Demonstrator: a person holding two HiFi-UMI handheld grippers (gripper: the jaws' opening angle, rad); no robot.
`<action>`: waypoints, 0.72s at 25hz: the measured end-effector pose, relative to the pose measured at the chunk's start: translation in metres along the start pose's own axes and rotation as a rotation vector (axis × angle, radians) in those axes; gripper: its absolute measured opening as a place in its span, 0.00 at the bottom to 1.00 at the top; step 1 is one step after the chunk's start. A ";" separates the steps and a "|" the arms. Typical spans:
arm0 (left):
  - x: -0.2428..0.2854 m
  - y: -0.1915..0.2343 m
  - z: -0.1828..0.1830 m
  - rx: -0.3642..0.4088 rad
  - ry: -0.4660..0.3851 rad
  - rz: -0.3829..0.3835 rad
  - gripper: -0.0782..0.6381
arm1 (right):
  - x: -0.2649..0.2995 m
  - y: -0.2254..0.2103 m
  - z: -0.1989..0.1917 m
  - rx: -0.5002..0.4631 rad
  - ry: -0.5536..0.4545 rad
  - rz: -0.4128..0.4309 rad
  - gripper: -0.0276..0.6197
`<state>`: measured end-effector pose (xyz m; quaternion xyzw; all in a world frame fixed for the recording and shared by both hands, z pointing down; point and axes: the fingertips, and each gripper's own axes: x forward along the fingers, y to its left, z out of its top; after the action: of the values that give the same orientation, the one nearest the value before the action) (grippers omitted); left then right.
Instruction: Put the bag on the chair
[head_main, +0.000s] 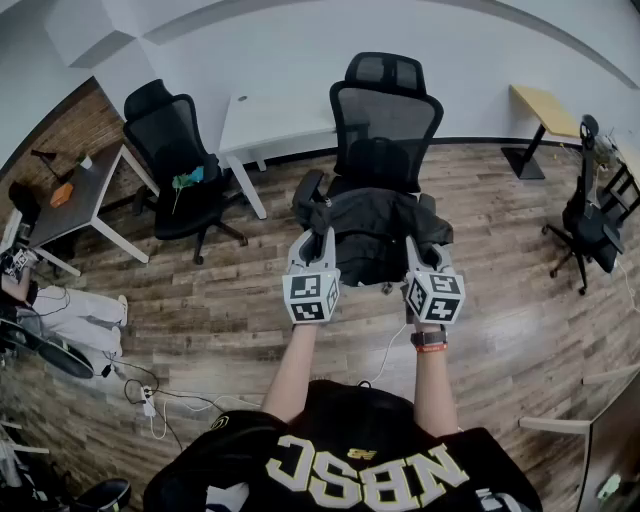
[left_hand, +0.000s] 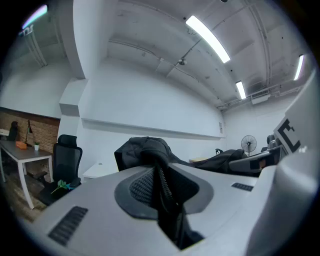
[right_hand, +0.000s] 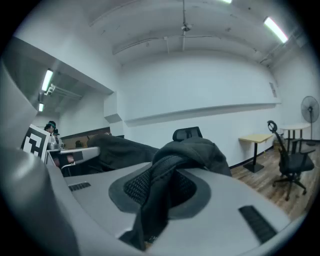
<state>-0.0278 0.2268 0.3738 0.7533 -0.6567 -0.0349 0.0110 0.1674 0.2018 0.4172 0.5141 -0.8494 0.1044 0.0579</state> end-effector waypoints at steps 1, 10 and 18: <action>-0.002 -0.005 -0.001 0.004 0.000 0.001 0.21 | -0.003 -0.003 0.000 0.003 -0.011 0.000 0.17; 0.000 -0.016 -0.019 -0.005 0.021 0.015 0.21 | 0.003 -0.019 -0.020 0.048 0.000 0.031 0.17; 0.077 0.011 -0.028 -0.080 0.002 -0.019 0.21 | 0.070 -0.039 -0.022 0.076 0.027 0.011 0.19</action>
<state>-0.0259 0.1481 0.3994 0.7586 -0.6474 -0.0604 0.0416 0.1691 0.1298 0.4574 0.5096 -0.8469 0.1438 0.0490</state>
